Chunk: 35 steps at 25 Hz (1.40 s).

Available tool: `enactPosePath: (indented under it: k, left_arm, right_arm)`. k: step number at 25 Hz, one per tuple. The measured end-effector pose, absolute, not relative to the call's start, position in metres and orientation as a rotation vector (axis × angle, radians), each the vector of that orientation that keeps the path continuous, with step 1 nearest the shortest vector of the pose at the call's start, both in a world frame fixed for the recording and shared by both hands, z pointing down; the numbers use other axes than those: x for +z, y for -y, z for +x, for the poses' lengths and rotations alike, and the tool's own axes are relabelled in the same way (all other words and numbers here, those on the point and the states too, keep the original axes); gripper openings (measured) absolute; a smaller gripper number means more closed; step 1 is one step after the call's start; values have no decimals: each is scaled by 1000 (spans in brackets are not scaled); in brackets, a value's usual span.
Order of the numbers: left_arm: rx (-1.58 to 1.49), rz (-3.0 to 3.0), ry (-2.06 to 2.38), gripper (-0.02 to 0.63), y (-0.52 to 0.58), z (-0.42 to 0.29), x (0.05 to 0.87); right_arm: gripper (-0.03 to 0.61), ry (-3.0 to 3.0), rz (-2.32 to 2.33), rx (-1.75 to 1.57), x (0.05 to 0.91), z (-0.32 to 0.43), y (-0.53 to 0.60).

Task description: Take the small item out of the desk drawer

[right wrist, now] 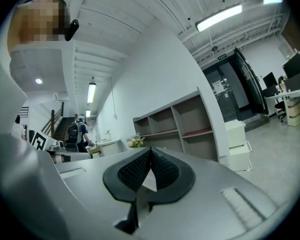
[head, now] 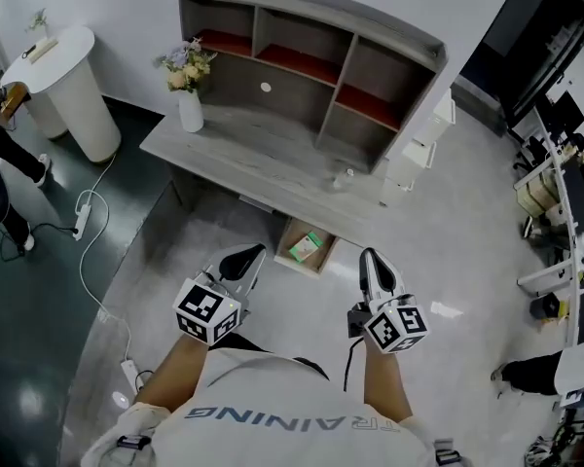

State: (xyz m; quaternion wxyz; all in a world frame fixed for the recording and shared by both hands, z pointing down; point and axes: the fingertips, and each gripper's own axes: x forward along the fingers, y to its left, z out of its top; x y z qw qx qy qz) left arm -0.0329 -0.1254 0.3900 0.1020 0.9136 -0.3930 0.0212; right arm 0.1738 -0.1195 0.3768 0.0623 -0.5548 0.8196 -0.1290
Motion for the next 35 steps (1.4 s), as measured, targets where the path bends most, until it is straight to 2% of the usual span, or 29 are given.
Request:
enactPosePath:
  k: [9, 17, 29, 35]
  left_arm:
    - [122, 2781, 961, 2, 226, -64, 392]
    - [180, 2778, 781, 2, 273, -66, 428]
    - [186, 2786, 738, 2, 253, -14, 425]
    - [181, 2814, 737, 2, 227, 14, 414]
  right_arm:
    - [17, -2328, -1901, -412, 385, 147, 182]
    - [17, -2207, -2117, -476, 413, 139, 197]
    - [20, -2158, -2235, -450, 430, 192, 166]
    - [66, -2209, -2199, -428, 428, 215, 153]
